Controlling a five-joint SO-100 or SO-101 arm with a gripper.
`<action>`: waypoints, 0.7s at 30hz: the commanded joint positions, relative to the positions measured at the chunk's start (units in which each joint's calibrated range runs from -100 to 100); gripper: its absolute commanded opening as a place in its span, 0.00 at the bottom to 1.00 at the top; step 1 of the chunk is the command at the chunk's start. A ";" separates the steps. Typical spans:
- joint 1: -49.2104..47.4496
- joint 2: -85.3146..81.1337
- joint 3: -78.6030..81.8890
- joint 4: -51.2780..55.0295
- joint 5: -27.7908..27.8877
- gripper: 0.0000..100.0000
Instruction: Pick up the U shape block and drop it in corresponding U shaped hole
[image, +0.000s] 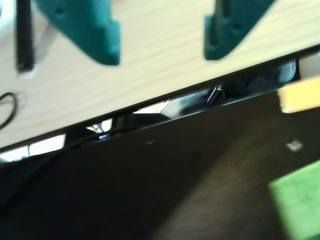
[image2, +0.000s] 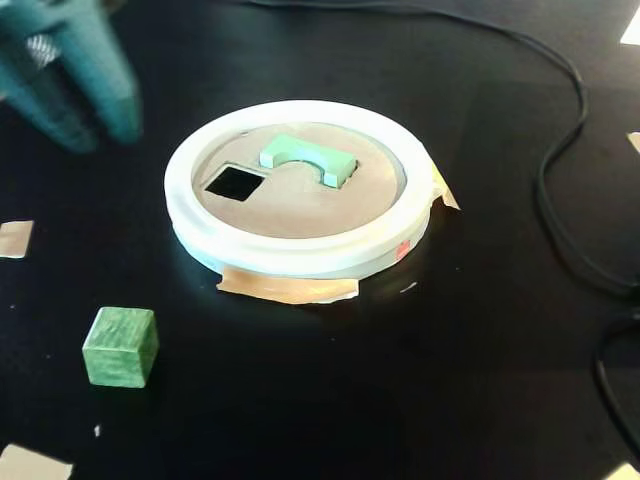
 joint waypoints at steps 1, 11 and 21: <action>1.02 -23.53 17.54 -5.56 0.98 0.27; 1.15 -61.24 51.42 -16.10 0.98 0.28; 1.02 -64.73 67.18 -14.99 0.98 0.28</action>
